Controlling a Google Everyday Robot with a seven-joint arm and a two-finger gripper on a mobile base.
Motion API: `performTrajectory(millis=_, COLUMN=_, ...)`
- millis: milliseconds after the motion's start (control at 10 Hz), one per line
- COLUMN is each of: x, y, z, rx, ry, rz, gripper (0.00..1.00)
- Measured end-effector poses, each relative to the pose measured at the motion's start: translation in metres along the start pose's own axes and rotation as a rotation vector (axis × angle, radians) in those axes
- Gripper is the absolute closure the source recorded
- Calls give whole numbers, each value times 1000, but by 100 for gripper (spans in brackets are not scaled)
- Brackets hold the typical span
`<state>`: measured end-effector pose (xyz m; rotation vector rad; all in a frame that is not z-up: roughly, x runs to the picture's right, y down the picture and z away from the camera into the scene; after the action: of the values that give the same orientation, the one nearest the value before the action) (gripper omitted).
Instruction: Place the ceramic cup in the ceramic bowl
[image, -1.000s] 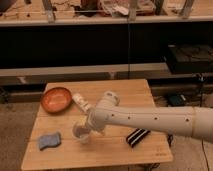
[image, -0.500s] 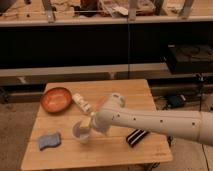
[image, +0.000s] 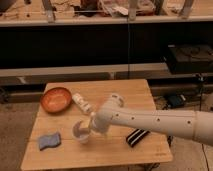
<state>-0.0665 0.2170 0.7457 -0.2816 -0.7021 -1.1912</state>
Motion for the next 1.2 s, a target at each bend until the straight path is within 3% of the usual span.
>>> performTrajectory(millis=200, x=-1, y=-2, z=3, rx=-12, ry=-2, rz=-9, gripper=27)
performTrajectory(millis=600, x=-4, y=-6, z=7, rx=-35, ry=-6, rz=-23, gripper=71)
performTrajectory(millis=900, x=-5, y=-6, z=9, rx=-48, ry=-10, rz=-25, gripper=96)
performTrajectory(millis=1200, x=-6, y=-7, z=9, rx=-54, ry=-13, rz=-29, gripper=98)
